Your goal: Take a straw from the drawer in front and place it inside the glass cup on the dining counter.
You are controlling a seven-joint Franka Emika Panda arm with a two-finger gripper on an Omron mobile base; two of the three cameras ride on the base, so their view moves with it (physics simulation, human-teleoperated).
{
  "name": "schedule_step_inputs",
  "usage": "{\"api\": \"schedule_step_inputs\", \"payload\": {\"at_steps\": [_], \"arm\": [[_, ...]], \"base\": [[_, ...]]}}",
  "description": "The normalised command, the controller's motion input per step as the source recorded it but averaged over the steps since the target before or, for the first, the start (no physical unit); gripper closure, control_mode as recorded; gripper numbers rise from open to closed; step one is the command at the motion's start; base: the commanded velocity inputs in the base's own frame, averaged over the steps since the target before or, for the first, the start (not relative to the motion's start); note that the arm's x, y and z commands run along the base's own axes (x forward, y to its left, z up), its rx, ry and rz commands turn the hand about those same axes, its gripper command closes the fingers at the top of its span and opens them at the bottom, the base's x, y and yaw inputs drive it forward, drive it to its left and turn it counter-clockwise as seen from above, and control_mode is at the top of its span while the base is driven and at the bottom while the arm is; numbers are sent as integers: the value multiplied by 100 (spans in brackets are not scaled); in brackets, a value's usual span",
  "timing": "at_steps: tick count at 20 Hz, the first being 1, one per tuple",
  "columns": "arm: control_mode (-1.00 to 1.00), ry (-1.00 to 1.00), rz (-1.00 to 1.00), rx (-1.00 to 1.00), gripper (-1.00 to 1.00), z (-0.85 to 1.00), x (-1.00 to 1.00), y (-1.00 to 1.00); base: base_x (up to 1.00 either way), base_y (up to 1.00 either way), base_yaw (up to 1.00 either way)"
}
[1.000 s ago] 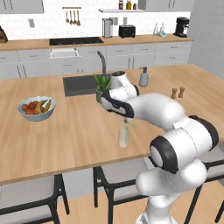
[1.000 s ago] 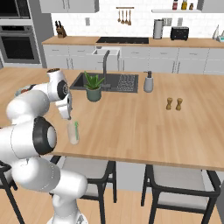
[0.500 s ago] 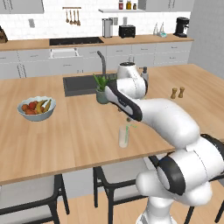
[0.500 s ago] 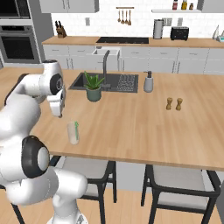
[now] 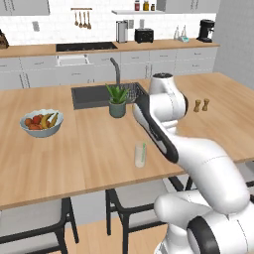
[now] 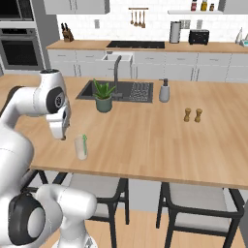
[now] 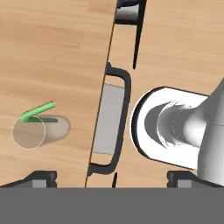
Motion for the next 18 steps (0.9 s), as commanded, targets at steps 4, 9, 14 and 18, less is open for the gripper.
{"api": "schedule_step_inputs", "payload": {"at_steps": [4,9,14,18], "arm": [[-100,0,0,0,-100,15,-30,-77],[-100,0,0,0,-100,12,-17,-82],[-100,0,0,0,-100,0,-1,-82],[-100,0,0,0,-100,0,0,-81]], "base": [[0,0,0],[0,0,0],[0,0,0],[0,0,0]]}}
